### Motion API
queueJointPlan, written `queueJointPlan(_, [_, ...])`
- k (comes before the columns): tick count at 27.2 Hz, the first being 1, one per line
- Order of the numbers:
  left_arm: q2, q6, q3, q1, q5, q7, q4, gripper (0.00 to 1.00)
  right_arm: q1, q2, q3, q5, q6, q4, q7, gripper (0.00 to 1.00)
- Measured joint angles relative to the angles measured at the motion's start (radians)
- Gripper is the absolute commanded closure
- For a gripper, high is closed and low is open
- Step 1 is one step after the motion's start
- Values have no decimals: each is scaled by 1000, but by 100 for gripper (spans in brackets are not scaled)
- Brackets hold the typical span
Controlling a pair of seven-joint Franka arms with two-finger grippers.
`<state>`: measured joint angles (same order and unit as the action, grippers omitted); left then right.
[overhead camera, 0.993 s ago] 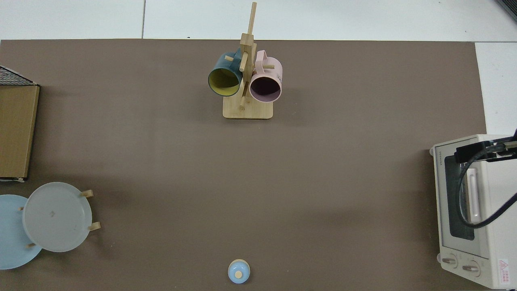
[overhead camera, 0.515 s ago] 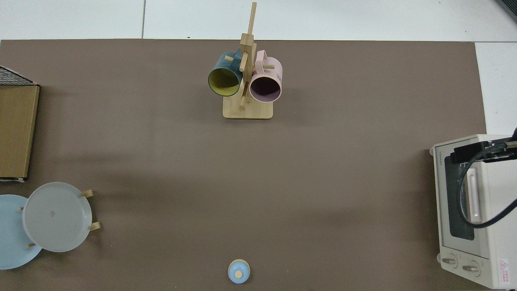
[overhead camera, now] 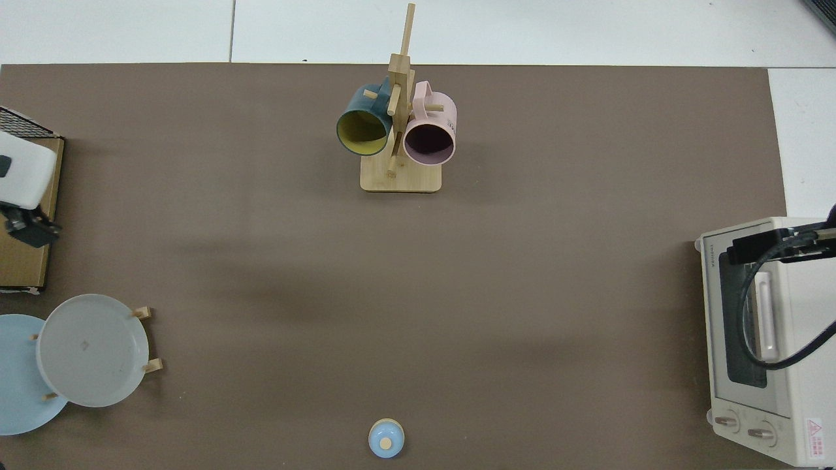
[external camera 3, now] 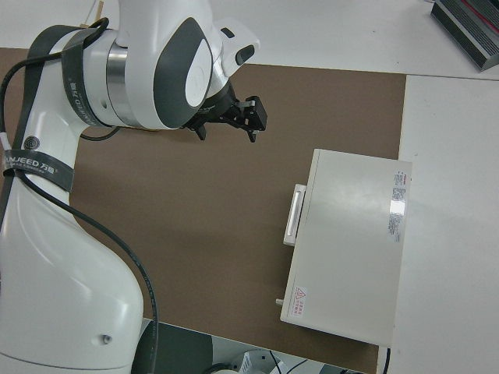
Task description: Put markers into pen holder
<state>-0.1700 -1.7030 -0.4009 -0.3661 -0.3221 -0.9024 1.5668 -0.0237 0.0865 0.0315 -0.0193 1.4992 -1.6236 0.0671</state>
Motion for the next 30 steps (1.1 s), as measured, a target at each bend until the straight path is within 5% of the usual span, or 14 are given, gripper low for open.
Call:
queueJointPlan(10, [0,12,-45,34,211,451,0,0,0,0,0,0,0,0,0,0])
queueJointPlan(30, [76,80,-27,44,246,673,16,0,0,0,0,0,0,0,0,0])
